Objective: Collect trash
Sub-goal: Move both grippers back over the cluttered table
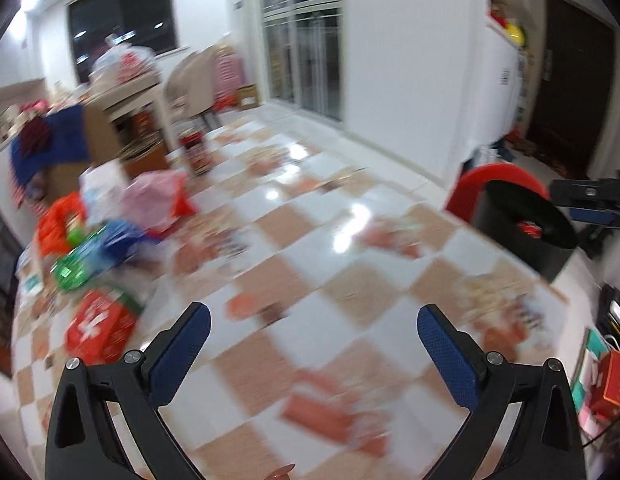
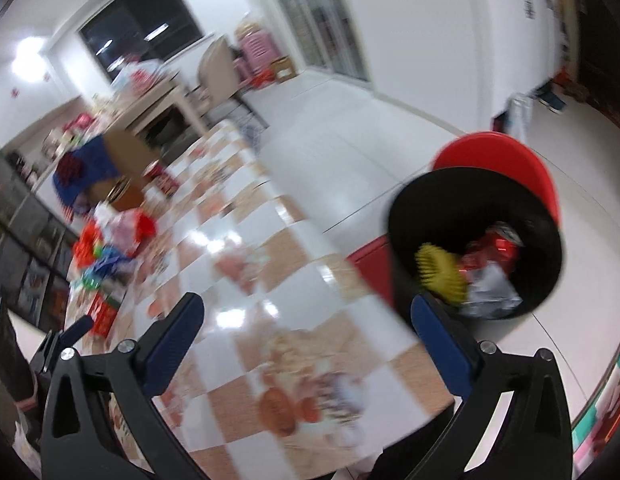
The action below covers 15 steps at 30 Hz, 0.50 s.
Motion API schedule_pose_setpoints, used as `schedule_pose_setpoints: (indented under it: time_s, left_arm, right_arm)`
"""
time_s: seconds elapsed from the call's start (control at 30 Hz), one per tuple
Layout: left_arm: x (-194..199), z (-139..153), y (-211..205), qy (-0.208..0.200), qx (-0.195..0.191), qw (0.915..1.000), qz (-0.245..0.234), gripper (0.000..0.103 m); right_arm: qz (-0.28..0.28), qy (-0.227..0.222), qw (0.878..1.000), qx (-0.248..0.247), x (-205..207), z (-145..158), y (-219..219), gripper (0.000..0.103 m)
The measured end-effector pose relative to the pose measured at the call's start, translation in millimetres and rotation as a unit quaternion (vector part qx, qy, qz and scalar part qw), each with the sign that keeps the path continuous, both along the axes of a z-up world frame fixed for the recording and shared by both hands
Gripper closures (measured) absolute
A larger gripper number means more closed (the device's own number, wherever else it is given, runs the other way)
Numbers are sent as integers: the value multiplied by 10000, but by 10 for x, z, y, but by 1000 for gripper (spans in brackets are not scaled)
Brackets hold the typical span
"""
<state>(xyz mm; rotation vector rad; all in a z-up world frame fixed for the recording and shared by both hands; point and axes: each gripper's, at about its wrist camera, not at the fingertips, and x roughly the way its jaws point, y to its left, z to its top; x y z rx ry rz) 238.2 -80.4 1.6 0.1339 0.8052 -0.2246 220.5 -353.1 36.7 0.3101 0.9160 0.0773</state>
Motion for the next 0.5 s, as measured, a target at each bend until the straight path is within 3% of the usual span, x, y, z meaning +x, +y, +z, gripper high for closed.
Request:
schedule_pose_setpoints:
  time_s: [0.37,0.5]
  left_arm:
    - [239,-218,1439,154,190,9904,1357,0]
    - [453,-310,1831,379,88,9874,1536,0]
  right_arm:
    - [1205,91,9923,-265,317,43,1242,0]
    - [1573,110,9868,-375,444,25,1646,0]
